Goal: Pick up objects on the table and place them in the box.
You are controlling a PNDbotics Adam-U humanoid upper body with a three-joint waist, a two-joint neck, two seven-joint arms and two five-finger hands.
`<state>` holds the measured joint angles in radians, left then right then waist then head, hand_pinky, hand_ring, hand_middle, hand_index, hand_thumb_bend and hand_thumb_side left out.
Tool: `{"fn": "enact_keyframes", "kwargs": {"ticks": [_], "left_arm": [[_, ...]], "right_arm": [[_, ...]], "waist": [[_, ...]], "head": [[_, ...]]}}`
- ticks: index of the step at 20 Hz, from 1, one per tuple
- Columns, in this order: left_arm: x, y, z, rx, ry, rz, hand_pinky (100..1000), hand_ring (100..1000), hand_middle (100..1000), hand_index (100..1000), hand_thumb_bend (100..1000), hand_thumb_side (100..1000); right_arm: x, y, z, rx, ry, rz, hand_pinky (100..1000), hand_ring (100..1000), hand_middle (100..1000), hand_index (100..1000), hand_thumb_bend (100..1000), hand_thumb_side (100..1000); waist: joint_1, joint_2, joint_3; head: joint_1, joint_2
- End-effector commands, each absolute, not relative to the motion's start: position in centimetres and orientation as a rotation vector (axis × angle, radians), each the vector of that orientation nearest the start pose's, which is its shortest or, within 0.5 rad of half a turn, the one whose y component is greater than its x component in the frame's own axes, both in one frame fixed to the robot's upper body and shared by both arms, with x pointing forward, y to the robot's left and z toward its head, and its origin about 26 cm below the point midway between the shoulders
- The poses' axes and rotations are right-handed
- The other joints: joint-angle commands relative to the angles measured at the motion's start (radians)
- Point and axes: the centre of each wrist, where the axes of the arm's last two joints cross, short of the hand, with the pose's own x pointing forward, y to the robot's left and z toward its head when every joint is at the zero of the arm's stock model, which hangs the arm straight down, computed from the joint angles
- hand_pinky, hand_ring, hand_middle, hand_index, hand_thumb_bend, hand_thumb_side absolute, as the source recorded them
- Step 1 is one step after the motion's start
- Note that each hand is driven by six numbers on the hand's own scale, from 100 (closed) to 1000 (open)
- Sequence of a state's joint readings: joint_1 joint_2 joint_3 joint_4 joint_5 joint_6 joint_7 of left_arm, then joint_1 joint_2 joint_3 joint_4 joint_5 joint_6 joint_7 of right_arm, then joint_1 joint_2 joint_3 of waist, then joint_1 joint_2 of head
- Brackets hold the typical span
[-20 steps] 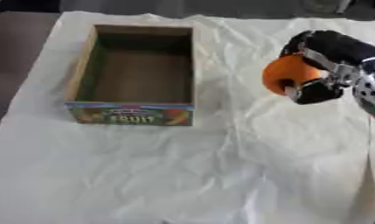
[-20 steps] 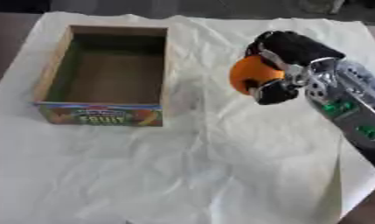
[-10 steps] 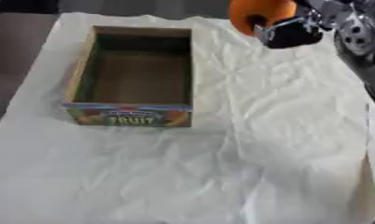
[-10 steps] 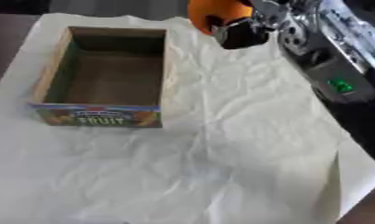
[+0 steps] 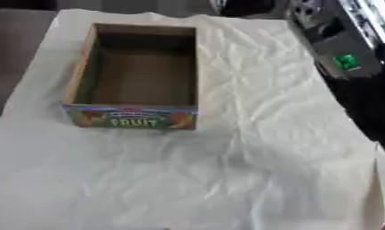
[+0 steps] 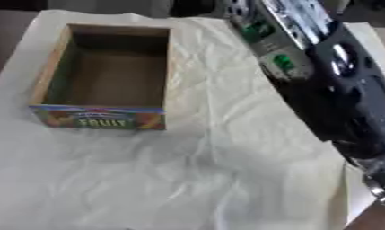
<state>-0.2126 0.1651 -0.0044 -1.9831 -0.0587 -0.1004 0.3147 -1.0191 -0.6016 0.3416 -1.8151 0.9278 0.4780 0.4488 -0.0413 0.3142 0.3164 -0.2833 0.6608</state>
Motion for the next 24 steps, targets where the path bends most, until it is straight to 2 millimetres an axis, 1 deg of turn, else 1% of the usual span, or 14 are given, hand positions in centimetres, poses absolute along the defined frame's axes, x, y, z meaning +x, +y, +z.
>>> {"fn": "enact_keyframes", "kwargs": {"ticks": [1, 4, 6, 9, 11, 17, 20, 24], "left_arm": [[29.3, 23.9, 16.9, 0.246, -2.339, 0.103, 310, 688, 855, 673, 100, 747], [29.4, 23.9, 17.1, 0.242, -2.346, 0.106, 311, 688, 856, 673, 100, 751], [29.4, 23.7, 17.2, 0.232, -2.35, 0.104, 312, 688, 856, 673, 100, 751], [29.5, 23.5, 17.3, 0.214, -2.357, 0.1, 313, 688, 855, 673, 100, 751], [29.5, 23.4, 17.4, 0.206, -2.362, 0.1, 313, 688, 855, 673, 100, 751], [29.6, 23.2, 17.6, 0.188, -2.367, 0.101, 314, 689, 856, 673, 100, 752], [29.6, 23.1, 17.5, 0.185, -2.366, 0.1, 313, 689, 857, 673, 100, 752], [29.6, 23.2, 17.5, 0.187, -2.363, 0.102, 313, 689, 857, 672, 100, 752]], "right_arm": [[33.7, -14.7, 37.4, -1.379, -1.853, 1.165, 872, 844, 637, 658, 100, 100], [34.5, -11.9, 38.0, -1.377, -1.864, 1.181, 868, 842, 632, 652, 100, 100], [35.0, -10.5, 38.0, -1.381, -1.87, 1.169, 865, 841, 631, 651, 100, 100], [36.2, -8.7, 37.0, -1.38, -1.864, 1.138, 862, 838, 626, 648, 100, 100], [37.1, -7.7, 35.8, -1.374, -1.843, 1.115, 858, 836, 626, 649, 100, 100], [40.0, -6.4, 31.5, -1.407, -1.724, 1.075, 858, 836, 627, 653, 100, 100], [41.2, -6.2, 29.8, -1.407, -1.673, 1.119, 859, 840, 632, 656, 100, 100], [42.8, -6.2, 27.7, -1.344, -1.607, 1.204, 859, 854, 645, 673, 100, 100]], "waist": [[0.001, -0.013, 0.004], [-0.004, -0.008, 0.007], [-0.006, -0.006, 0.012], [-0.006, -0.004, 0.022], [-0.006, -0.003, 0.027], [-0.006, 0.004, 0.041], [-0.005, 0.006, 0.043], [-0.006, 0.007, 0.042]], "head": [[-0.006, -0.017], [-0.008, -0.024], [-0.016, -0.026], [-0.027, -0.024], [-0.033, -0.025], [-0.048, -0.032], [-0.049, -0.032], [-0.052, -0.029]]}}
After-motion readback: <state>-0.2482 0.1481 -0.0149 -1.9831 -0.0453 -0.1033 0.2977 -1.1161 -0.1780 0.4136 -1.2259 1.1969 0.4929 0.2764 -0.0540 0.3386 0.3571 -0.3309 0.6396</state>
